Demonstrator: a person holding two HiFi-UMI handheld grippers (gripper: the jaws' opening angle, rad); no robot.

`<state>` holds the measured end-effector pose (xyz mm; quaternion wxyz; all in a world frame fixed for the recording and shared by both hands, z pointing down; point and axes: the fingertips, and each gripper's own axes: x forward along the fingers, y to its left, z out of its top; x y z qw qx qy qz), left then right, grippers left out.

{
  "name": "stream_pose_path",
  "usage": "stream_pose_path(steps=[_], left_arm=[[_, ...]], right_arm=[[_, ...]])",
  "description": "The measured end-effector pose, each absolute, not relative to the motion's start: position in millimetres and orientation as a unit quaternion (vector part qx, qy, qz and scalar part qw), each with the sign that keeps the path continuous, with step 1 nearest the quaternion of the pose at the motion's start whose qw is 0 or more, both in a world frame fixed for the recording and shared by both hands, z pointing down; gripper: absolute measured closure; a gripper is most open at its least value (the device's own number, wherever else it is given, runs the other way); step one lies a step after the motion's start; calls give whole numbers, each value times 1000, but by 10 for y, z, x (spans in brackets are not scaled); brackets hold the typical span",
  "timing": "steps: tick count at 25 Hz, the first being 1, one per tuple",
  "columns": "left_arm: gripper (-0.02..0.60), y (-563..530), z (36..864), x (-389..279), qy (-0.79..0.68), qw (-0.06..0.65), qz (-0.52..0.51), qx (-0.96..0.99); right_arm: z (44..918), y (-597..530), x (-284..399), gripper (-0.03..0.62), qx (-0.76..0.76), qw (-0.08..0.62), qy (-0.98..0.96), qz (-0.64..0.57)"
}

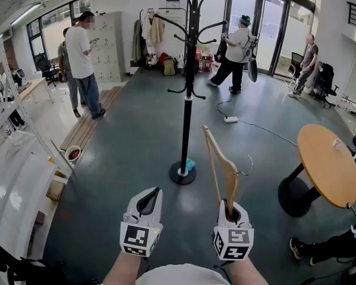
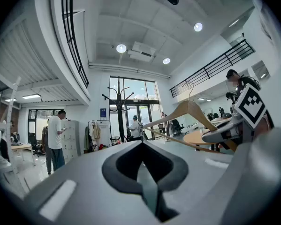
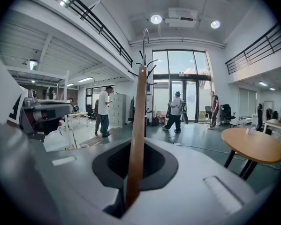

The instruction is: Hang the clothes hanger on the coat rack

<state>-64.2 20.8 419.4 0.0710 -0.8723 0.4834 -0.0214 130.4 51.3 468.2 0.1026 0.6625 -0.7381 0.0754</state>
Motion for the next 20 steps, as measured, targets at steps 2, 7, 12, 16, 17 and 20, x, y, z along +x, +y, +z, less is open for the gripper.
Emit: stream_pose_path(steps=[2,7,12,16,17,20], left_arm=[[581,198,4207,-631,483,71,-23,-872],[581,207,4235,-629,483,64,-27,-873],[581,189,4255,-678,484,62,-27,-872],[581,154,4284,-748,481,58,-26,-875],[581,152,4301,-754,479,57,-28,-875],[581,160,4329,-751,473,54,-31,-879]], right_arm=[[4703,508,1315,568,662,103,-738,80],[4755,517,1313,568,659,107,-739,89],[4780,506,1300,566,660,109,-737,94],[4837,482,1253,566,664,108,-733,105],[4850,480,1254,566,665,107,-731,109],[4883,479,1282,566,670,107,-725,118]])
